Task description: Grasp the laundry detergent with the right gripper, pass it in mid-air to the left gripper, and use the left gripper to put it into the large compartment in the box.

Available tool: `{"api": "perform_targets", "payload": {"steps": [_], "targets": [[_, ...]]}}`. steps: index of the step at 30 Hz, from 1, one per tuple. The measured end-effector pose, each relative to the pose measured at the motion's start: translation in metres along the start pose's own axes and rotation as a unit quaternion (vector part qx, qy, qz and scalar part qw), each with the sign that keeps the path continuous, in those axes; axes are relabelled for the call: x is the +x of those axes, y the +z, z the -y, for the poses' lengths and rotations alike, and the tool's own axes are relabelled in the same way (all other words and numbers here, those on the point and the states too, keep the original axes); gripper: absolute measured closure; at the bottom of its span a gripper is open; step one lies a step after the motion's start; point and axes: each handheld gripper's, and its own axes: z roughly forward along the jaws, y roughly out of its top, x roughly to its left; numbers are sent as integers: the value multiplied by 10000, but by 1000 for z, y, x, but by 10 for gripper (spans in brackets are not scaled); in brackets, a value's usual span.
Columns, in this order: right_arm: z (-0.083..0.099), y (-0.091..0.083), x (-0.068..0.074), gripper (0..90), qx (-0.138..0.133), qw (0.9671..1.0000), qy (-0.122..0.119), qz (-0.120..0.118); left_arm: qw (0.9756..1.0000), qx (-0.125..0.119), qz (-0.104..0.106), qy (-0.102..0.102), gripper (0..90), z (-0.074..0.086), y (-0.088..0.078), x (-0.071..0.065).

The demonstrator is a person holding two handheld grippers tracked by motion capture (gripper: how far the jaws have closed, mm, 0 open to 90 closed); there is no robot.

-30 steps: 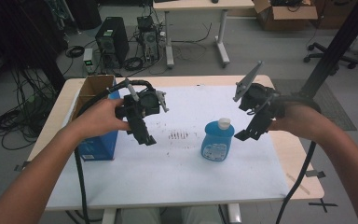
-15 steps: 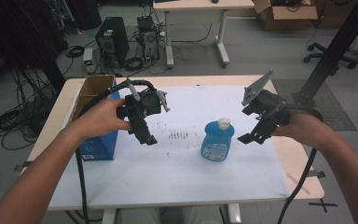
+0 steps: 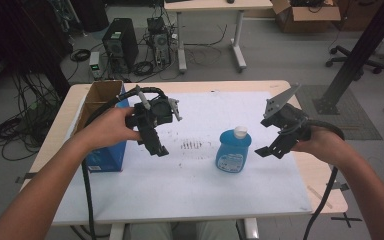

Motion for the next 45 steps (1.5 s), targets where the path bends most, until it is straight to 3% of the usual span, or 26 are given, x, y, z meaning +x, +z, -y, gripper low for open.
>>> {"api": "perform_targets", "payload": {"steps": [17,33,36,45], "targets": [[23,15,-4,31,-468,9987,173,-35,10000,-18,-2,-32,54,1,2,1],[45,28,-6,30,-970,9947,323,-63,10000,-2,-5,-38,54,0,3,1],[52,31,-5,30,-1148,9928,350,-26,10000,18,-13,-17,54,0,2,0],[64,39,-7,29,-1280,9907,452,-70,10000,6,0,-21,53,-2,4,-2]]}}
